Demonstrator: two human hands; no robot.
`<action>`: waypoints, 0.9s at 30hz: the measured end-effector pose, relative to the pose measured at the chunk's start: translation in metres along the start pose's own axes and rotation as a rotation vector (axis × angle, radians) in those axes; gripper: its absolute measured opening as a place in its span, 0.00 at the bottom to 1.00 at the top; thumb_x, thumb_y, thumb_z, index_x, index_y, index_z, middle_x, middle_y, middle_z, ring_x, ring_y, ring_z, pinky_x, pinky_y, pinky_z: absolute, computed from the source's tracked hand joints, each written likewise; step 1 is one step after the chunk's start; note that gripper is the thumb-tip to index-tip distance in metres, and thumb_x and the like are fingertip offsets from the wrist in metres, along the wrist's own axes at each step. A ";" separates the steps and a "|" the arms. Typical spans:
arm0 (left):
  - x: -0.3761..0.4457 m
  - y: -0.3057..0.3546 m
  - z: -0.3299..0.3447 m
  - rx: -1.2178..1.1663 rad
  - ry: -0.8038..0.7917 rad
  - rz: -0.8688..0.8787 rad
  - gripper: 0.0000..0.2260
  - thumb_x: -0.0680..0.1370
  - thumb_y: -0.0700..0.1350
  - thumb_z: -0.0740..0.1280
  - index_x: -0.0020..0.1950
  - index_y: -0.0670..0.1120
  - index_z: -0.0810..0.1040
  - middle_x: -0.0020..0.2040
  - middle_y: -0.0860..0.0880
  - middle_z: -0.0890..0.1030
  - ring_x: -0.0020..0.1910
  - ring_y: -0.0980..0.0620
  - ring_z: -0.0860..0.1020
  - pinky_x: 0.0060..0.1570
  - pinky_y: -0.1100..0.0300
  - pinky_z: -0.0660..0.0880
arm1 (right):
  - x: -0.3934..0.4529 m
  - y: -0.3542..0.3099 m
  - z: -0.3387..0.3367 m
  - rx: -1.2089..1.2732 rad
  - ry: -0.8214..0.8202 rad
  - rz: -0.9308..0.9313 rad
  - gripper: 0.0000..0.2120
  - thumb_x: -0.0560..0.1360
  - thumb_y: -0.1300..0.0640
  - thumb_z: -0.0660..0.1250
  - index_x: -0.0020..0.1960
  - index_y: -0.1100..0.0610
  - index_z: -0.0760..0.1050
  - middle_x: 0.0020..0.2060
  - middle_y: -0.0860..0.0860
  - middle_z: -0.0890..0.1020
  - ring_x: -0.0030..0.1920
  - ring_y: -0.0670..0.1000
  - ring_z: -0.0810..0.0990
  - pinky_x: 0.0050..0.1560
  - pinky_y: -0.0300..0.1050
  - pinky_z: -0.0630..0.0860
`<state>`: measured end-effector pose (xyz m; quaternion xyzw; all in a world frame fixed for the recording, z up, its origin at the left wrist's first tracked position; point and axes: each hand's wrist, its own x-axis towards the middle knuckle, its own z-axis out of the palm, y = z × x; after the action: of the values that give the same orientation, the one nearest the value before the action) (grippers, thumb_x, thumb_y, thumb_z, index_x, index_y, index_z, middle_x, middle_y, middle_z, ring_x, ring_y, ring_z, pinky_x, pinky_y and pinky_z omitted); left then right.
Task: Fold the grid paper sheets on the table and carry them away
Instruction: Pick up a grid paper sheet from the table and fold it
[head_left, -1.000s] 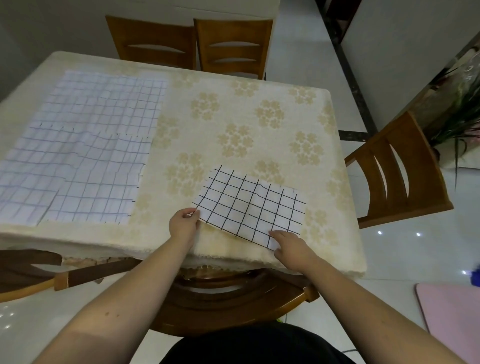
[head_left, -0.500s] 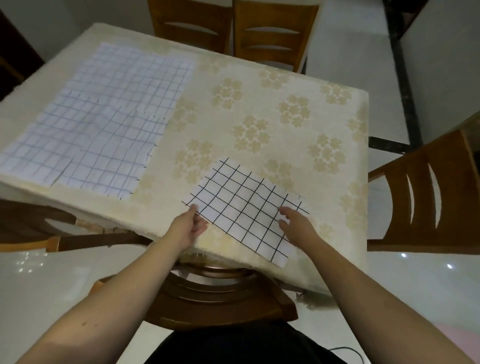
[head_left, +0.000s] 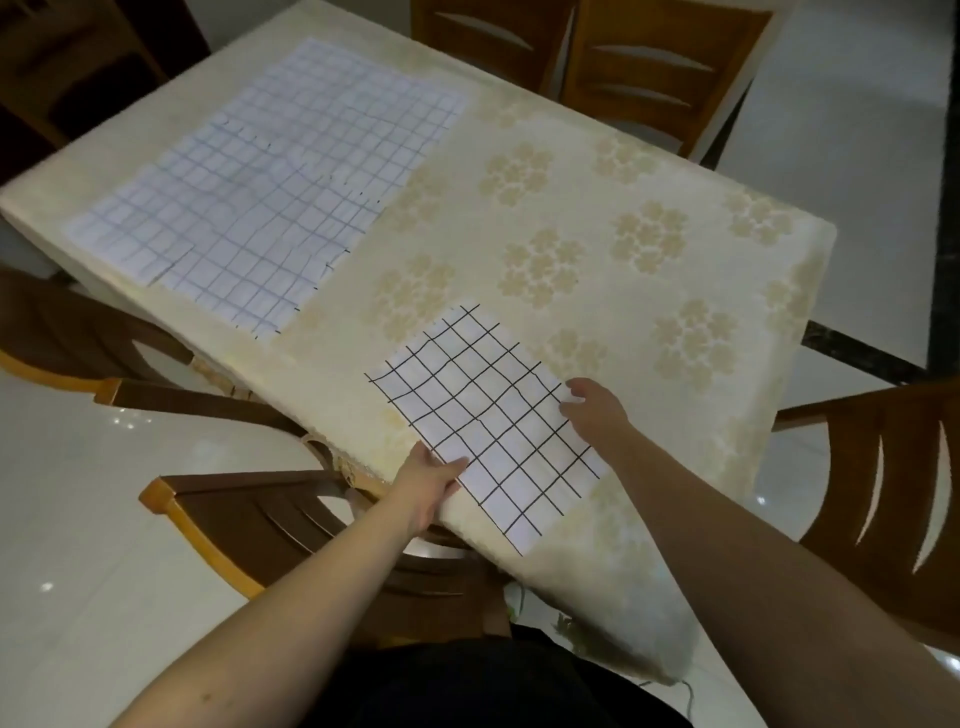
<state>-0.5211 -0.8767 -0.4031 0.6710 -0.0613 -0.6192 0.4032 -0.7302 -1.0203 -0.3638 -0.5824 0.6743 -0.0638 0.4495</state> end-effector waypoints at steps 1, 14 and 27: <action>0.002 0.000 0.001 0.026 0.051 0.016 0.20 0.75 0.37 0.71 0.64 0.37 0.69 0.60 0.37 0.77 0.53 0.44 0.80 0.46 0.57 0.81 | 0.003 0.000 0.001 0.003 -0.010 -0.005 0.23 0.77 0.59 0.66 0.71 0.55 0.69 0.68 0.54 0.74 0.65 0.56 0.74 0.65 0.50 0.71; 0.001 0.020 -0.044 0.209 0.119 0.053 0.11 0.75 0.42 0.72 0.56 0.43 0.79 0.48 0.33 0.80 0.41 0.43 0.76 0.38 0.53 0.76 | 0.043 -0.018 0.027 -0.048 -0.071 -0.016 0.23 0.69 0.49 0.77 0.61 0.51 0.75 0.47 0.47 0.79 0.53 0.53 0.80 0.61 0.55 0.75; -0.021 0.052 -0.048 0.051 0.008 0.165 0.22 0.74 0.48 0.73 0.58 0.32 0.75 0.54 0.38 0.83 0.55 0.39 0.81 0.63 0.43 0.74 | 0.040 -0.031 0.035 -0.266 -0.025 0.001 0.15 0.77 0.40 0.64 0.52 0.51 0.80 0.46 0.50 0.83 0.51 0.57 0.81 0.55 0.51 0.78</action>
<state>-0.4617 -0.8763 -0.3591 0.6762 -0.1303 -0.5793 0.4361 -0.6803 -1.0480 -0.3868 -0.6372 0.6716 0.0338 0.3766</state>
